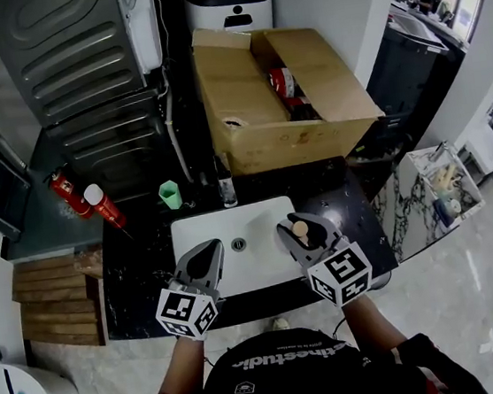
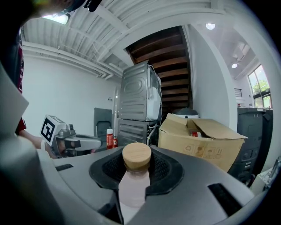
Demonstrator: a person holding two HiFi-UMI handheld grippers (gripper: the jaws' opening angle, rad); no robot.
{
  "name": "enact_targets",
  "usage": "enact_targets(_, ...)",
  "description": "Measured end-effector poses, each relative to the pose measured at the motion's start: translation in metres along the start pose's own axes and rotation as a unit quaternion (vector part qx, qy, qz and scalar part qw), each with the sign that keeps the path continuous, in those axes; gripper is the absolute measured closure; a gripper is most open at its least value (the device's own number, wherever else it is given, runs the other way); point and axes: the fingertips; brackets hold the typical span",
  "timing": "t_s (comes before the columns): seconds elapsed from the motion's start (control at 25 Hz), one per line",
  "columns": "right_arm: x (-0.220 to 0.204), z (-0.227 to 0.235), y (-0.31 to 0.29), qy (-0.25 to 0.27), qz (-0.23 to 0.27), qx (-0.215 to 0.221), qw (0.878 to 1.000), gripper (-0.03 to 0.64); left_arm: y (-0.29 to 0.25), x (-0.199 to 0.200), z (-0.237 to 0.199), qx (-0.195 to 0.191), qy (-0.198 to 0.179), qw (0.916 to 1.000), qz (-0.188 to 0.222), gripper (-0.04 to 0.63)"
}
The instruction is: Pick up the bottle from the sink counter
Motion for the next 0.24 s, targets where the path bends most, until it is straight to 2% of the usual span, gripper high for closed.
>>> enact_targets(0.24, -0.0078, 0.0008, 0.0022, 0.000, -0.008, -0.002, 1.000, 0.477, 0.0005, -0.0011, 0.0044, -0.002, 0.001, 1.0000, -0.001, 0.581)
Point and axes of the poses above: the fingertips, and each gripper's own axes: y backward along the fingers, z to its right, x out of its top, and after that the axes turned 3 degrees about x, right-handed
